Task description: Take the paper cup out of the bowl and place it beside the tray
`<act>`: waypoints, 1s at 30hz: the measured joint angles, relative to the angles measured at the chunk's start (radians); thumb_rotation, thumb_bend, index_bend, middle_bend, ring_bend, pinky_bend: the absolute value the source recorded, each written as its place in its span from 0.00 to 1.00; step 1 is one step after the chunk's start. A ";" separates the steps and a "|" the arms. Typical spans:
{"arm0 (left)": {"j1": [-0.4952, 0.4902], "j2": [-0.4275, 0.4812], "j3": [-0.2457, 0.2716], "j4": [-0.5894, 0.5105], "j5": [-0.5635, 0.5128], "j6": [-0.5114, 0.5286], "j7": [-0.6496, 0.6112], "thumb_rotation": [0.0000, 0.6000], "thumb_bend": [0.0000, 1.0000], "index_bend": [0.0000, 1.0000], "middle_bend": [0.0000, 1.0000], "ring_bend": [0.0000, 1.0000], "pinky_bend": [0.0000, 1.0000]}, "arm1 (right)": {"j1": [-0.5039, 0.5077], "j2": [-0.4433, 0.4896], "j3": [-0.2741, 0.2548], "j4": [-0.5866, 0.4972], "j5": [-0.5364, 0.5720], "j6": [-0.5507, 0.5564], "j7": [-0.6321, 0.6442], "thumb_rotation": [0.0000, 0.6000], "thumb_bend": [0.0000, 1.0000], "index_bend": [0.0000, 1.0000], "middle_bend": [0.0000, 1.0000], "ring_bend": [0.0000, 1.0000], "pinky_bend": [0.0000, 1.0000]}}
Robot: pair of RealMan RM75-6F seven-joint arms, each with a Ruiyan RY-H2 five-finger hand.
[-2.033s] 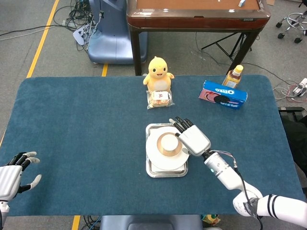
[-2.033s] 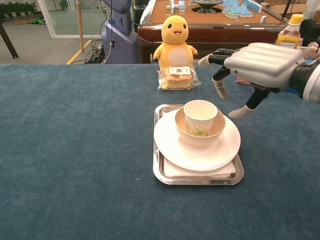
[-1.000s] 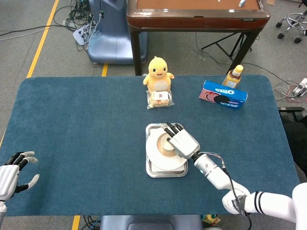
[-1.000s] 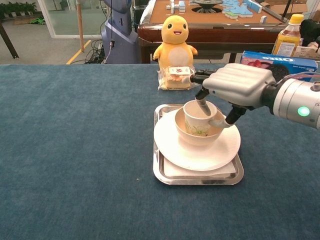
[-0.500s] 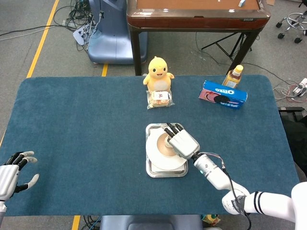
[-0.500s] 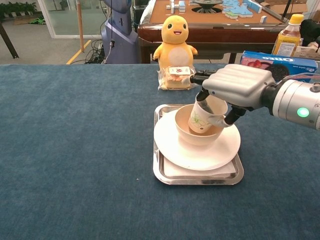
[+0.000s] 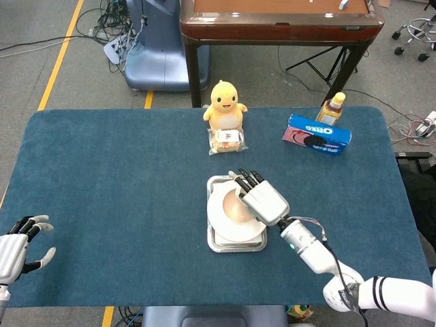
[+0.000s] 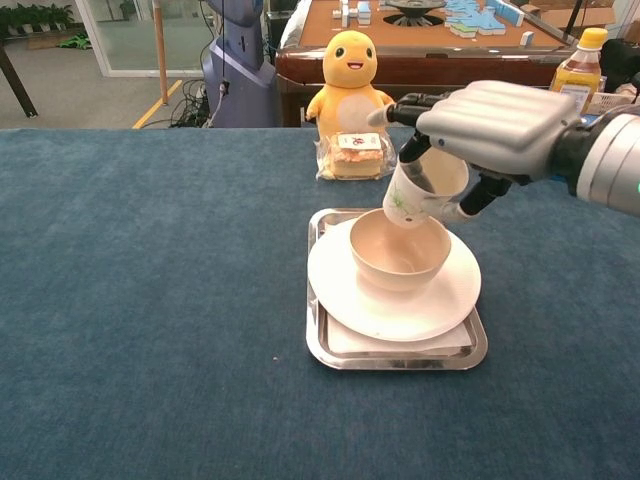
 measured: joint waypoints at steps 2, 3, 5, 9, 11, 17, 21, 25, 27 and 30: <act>0.000 -0.001 0.001 0.000 0.001 0.000 0.003 1.00 0.27 0.38 0.25 0.17 0.38 | -0.014 0.028 -0.003 -0.034 -0.005 0.024 -0.009 1.00 0.48 0.62 0.07 0.00 0.16; 0.000 -0.001 0.001 0.000 0.001 0.000 0.004 1.00 0.27 0.38 0.25 0.17 0.38 | -0.022 0.041 -0.006 -0.048 -0.008 0.036 -0.012 1.00 0.48 0.62 0.07 0.00 0.16; 0.000 -0.002 0.001 0.001 0.000 -0.001 0.006 1.00 0.27 0.38 0.25 0.17 0.38 | -0.045 0.068 -0.017 -0.071 -0.011 0.061 -0.016 1.00 0.48 0.62 0.07 0.00 0.16; -0.002 -0.006 0.001 0.001 -0.004 -0.005 0.015 1.00 0.27 0.38 0.25 0.17 0.38 | -0.091 0.111 -0.046 -0.089 -0.017 0.098 -0.013 1.00 0.48 0.62 0.07 0.00 0.16; -0.002 -0.008 0.000 0.002 -0.005 -0.006 0.020 1.00 0.27 0.38 0.25 0.17 0.38 | -0.114 0.123 -0.062 -0.086 -0.022 0.116 -0.005 1.00 0.48 0.62 0.07 0.00 0.16; -0.005 -0.018 0.001 0.004 -0.005 -0.010 0.037 1.00 0.27 0.38 0.25 0.17 0.38 | -0.158 0.139 -0.091 -0.056 -0.033 0.131 0.077 1.00 0.48 0.62 0.07 0.00 0.16; -0.008 -0.021 0.003 0.005 -0.006 -0.016 0.044 1.00 0.27 0.38 0.25 0.17 0.38 | -0.179 0.138 -0.105 -0.029 -0.036 0.125 0.151 1.00 0.48 0.62 0.07 0.00 0.16; -0.009 -0.022 0.003 0.005 -0.008 -0.019 0.044 1.00 0.27 0.38 0.25 0.17 0.38 | -0.195 0.127 -0.121 0.020 -0.036 0.096 0.237 1.00 0.48 0.62 0.07 0.00 0.16; -0.009 -0.022 0.003 0.005 -0.008 -0.018 0.043 1.00 0.27 0.38 0.25 0.17 0.38 | -0.202 0.117 -0.128 0.047 -0.035 0.081 0.266 1.00 0.48 0.62 0.07 0.00 0.16; -0.009 -0.021 0.002 0.005 -0.008 -0.017 0.042 1.00 0.27 0.38 0.25 0.17 0.38 | -0.210 0.097 -0.135 0.087 -0.034 0.059 0.306 1.00 0.48 0.62 0.07 0.00 0.16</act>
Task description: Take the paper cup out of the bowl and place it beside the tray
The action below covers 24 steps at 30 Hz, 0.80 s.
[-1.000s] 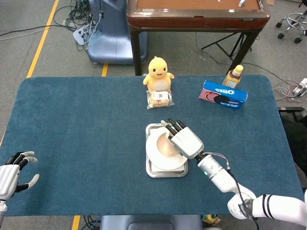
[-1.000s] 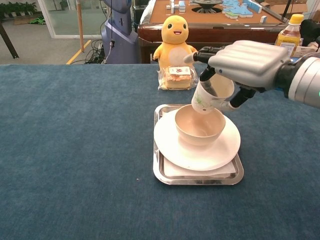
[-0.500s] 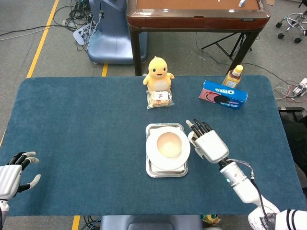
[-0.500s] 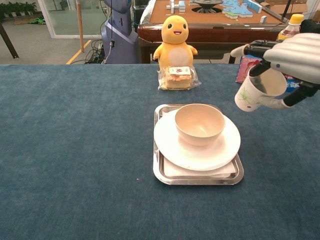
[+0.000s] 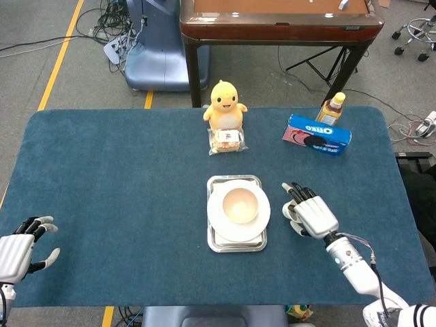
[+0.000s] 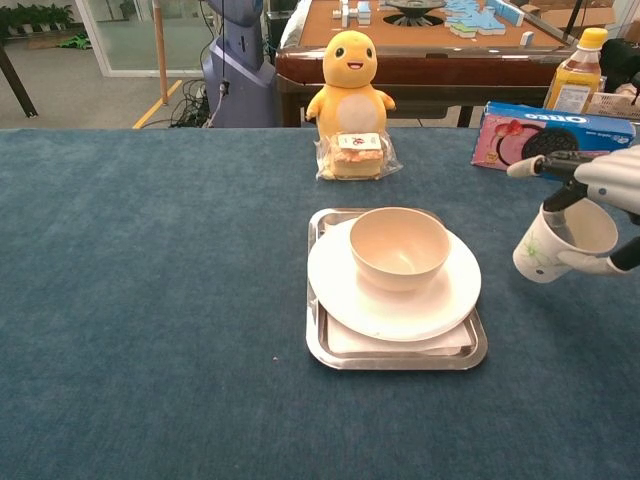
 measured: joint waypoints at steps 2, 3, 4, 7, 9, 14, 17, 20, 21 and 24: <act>0.000 0.000 0.000 0.000 0.000 0.000 0.000 1.00 0.27 0.38 0.25 0.17 0.38 | -0.005 -0.015 -0.003 0.026 -0.001 -0.010 0.020 1.00 0.48 0.62 0.07 0.00 0.16; 0.000 0.000 0.001 0.000 0.000 0.000 0.000 1.00 0.27 0.38 0.25 0.17 0.38 | -0.006 -0.021 -0.004 0.036 -0.001 -0.015 0.028 1.00 0.48 0.62 0.07 0.00 0.16; 0.000 0.001 0.001 0.000 0.001 0.000 0.000 1.00 0.27 0.38 0.25 0.17 0.38 | -0.008 -0.030 -0.006 0.048 -0.003 -0.020 0.038 1.00 0.48 0.62 0.07 0.00 0.16; 0.000 0.001 0.001 0.000 0.001 0.001 -0.001 1.00 0.27 0.38 0.25 0.17 0.38 | -0.013 -0.046 -0.007 0.074 -0.011 -0.027 0.060 1.00 0.48 0.62 0.07 0.00 0.16; 0.000 0.001 0.001 -0.001 0.002 0.001 -0.001 1.00 0.27 0.38 0.25 0.17 0.37 | -0.016 -0.052 -0.007 0.083 -0.018 -0.029 0.070 1.00 0.48 0.62 0.07 0.00 0.16; 0.000 0.001 0.001 0.000 0.000 -0.001 -0.002 1.00 0.27 0.38 0.25 0.17 0.38 | -0.025 -0.049 -0.004 0.086 -0.035 -0.018 0.086 1.00 0.44 0.56 0.07 0.00 0.16; -0.002 0.000 0.000 0.002 -0.005 -0.006 0.001 1.00 0.27 0.38 0.25 0.17 0.38 | -0.031 -0.037 -0.001 0.077 -0.045 -0.005 0.090 1.00 0.38 0.52 0.07 0.00 0.16; -0.003 -0.001 0.001 0.001 -0.005 -0.006 0.003 1.00 0.27 0.38 0.25 0.17 0.38 | -0.038 -0.020 0.003 0.065 -0.051 0.008 0.093 1.00 0.31 0.49 0.07 0.00 0.16; -0.003 -0.001 0.001 0.001 -0.005 -0.006 0.004 1.00 0.27 0.38 0.25 0.17 0.38 | -0.040 -0.015 0.003 0.061 -0.052 0.010 0.093 1.00 0.27 0.48 0.07 0.00 0.16; -0.003 -0.002 0.000 0.002 -0.007 -0.007 0.005 1.00 0.27 0.38 0.25 0.17 0.38 | -0.049 0.002 0.006 0.046 -0.057 0.025 0.095 1.00 0.20 0.45 0.06 0.00 0.16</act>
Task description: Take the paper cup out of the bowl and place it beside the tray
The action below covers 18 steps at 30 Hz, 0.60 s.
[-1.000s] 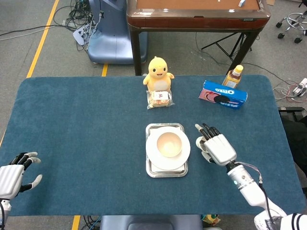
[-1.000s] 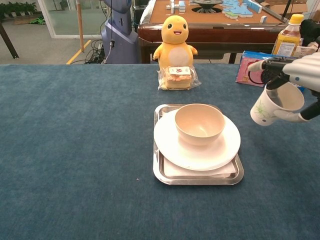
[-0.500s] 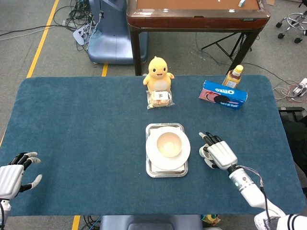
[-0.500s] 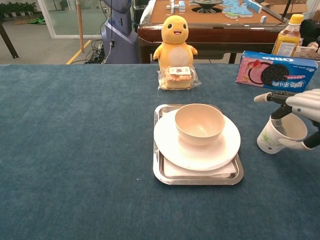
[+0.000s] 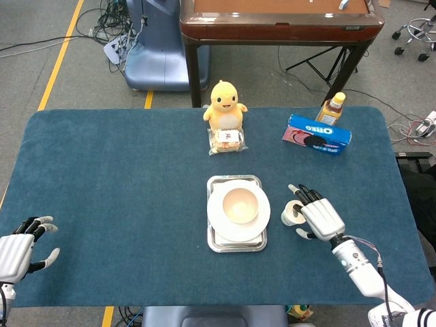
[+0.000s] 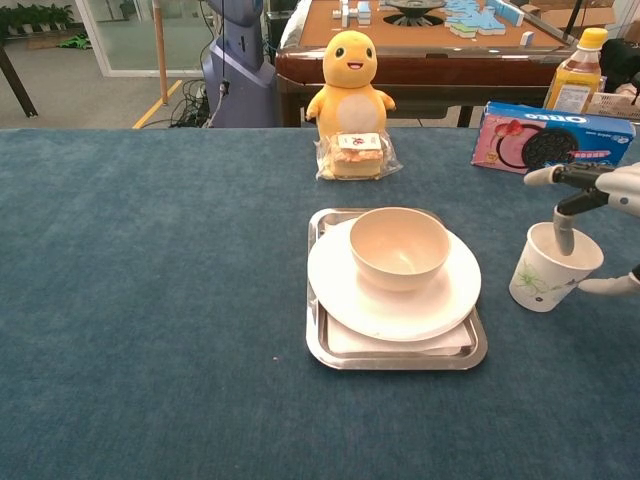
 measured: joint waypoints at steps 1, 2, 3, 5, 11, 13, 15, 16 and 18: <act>0.000 0.000 0.000 0.000 -0.001 -0.001 0.000 1.00 0.27 0.38 0.25 0.17 0.38 | -0.004 0.007 0.001 -0.007 -0.004 0.009 0.000 1.00 0.19 0.44 0.06 0.00 0.16; 0.000 0.000 0.000 0.000 -0.001 -0.001 -0.001 1.00 0.27 0.38 0.25 0.17 0.38 | -0.008 0.012 0.001 -0.013 -0.007 0.017 0.000 1.00 0.19 0.44 0.06 0.00 0.16; 0.000 0.000 0.000 -0.001 -0.001 0.000 -0.001 1.00 0.27 0.38 0.25 0.17 0.38 | -0.012 0.017 0.002 -0.020 -0.011 0.028 0.001 1.00 0.19 0.43 0.06 0.00 0.16; 0.000 0.001 -0.001 -0.001 0.000 0.001 -0.004 1.00 0.27 0.38 0.25 0.17 0.38 | -0.026 0.033 0.003 -0.038 -0.024 0.064 0.001 1.00 0.19 0.43 0.06 0.00 0.16; 0.000 0.002 0.002 0.000 0.009 0.004 -0.008 1.00 0.27 0.38 0.25 0.17 0.38 | -0.116 0.101 -0.002 -0.128 -0.054 0.227 -0.004 1.00 0.19 0.43 0.06 0.00 0.16; 0.001 0.001 0.003 0.000 0.018 0.009 -0.009 1.00 0.27 0.39 0.26 0.17 0.38 | -0.160 0.121 -0.004 -0.153 -0.063 0.297 -0.005 1.00 0.19 0.43 0.06 0.00 0.16; 0.002 -0.001 0.005 0.001 0.027 0.014 -0.010 1.00 0.27 0.39 0.26 0.17 0.38 | -0.199 0.133 -0.006 -0.164 -0.071 0.361 -0.007 1.00 0.19 0.43 0.07 0.00 0.16; 0.002 -0.002 0.007 0.002 0.033 0.017 -0.010 1.00 0.27 0.39 0.26 0.17 0.38 | -0.227 0.138 -0.006 -0.168 -0.076 0.406 -0.006 1.00 0.19 0.43 0.07 0.00 0.16; 0.002 -0.006 0.008 0.005 0.039 0.020 -0.010 1.00 0.27 0.40 0.26 0.17 0.38 | -0.272 0.141 -0.006 -0.169 -0.081 0.471 0.000 1.00 0.19 0.43 0.08 0.00 0.16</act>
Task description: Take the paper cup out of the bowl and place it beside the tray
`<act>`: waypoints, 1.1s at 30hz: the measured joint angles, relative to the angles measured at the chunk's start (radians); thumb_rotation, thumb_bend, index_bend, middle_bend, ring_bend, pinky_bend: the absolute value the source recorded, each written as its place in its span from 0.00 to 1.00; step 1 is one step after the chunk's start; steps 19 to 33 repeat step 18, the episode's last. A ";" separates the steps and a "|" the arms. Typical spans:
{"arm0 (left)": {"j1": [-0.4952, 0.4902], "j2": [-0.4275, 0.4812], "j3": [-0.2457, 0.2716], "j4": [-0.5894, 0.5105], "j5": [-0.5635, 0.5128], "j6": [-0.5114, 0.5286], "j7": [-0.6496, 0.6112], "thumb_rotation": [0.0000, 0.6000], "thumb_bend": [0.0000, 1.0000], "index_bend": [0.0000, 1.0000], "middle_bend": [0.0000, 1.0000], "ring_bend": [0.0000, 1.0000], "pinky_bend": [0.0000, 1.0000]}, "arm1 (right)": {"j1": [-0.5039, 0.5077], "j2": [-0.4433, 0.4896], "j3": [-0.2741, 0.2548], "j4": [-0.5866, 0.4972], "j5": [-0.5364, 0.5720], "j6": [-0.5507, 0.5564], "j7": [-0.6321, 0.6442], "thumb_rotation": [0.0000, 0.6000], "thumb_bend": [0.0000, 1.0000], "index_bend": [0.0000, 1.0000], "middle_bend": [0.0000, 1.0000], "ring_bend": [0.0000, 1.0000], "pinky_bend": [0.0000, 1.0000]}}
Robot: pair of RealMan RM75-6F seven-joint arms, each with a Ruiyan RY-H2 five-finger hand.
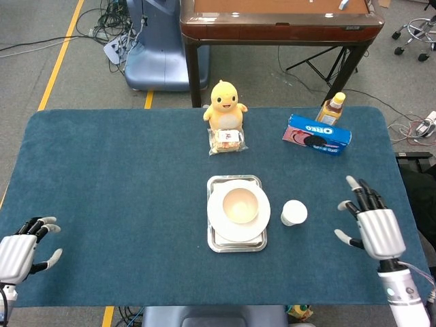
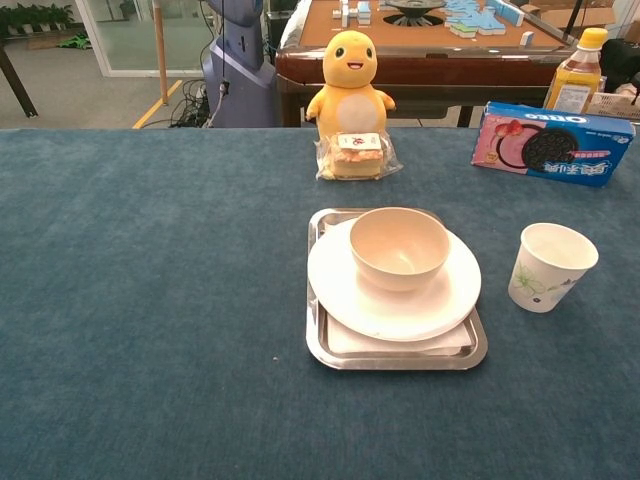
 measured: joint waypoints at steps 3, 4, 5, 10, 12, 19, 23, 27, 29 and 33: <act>-0.001 -0.006 0.000 0.005 0.002 0.000 0.004 1.00 0.27 0.40 0.26 0.18 0.38 | -0.073 -0.001 0.006 0.017 -0.001 0.088 0.025 1.00 0.19 0.43 0.08 0.00 0.16; -0.002 -0.008 0.001 0.006 0.002 -0.001 0.007 1.00 0.27 0.40 0.26 0.18 0.38 | -0.091 -0.003 0.009 0.033 0.000 0.106 0.037 1.00 0.19 0.43 0.08 0.00 0.16; -0.002 -0.010 0.001 0.007 0.002 -0.002 0.009 1.00 0.27 0.40 0.26 0.18 0.38 | -0.099 -0.006 0.012 0.047 0.001 0.114 0.048 1.00 0.19 0.43 0.08 0.00 0.16; -0.007 -0.018 0.005 0.009 0.010 -0.009 0.020 1.00 0.27 0.40 0.27 0.18 0.38 | -0.118 -0.004 0.030 0.106 0.017 0.111 0.150 1.00 0.19 0.43 0.08 0.00 0.16; -0.008 -0.018 0.007 0.009 0.012 -0.014 0.018 1.00 0.27 0.40 0.27 0.18 0.38 | -0.124 -0.001 0.043 0.124 0.019 0.111 0.184 1.00 0.19 0.43 0.09 0.00 0.16; -0.018 -0.022 0.006 0.014 0.001 -0.034 0.015 1.00 0.27 0.40 0.27 0.18 0.38 | -0.131 0.002 0.063 0.150 0.033 0.079 0.222 1.00 0.19 0.43 0.09 0.00 0.16; -0.018 -0.022 0.006 0.014 0.001 -0.034 0.015 1.00 0.27 0.40 0.27 0.18 0.38 | -0.131 0.002 0.063 0.150 0.033 0.079 0.222 1.00 0.19 0.43 0.09 0.00 0.16; -0.018 -0.022 0.006 0.014 0.001 -0.034 0.015 1.00 0.27 0.40 0.27 0.18 0.38 | -0.131 0.002 0.063 0.150 0.033 0.079 0.222 1.00 0.19 0.43 0.09 0.00 0.16; -0.018 -0.022 0.006 0.014 0.001 -0.034 0.015 1.00 0.27 0.40 0.27 0.18 0.38 | -0.131 0.002 0.063 0.150 0.033 0.079 0.222 1.00 0.19 0.43 0.09 0.00 0.16; -0.018 -0.022 0.006 0.014 0.001 -0.034 0.015 1.00 0.27 0.40 0.27 0.18 0.38 | -0.131 0.002 0.063 0.150 0.033 0.079 0.222 1.00 0.19 0.43 0.09 0.00 0.16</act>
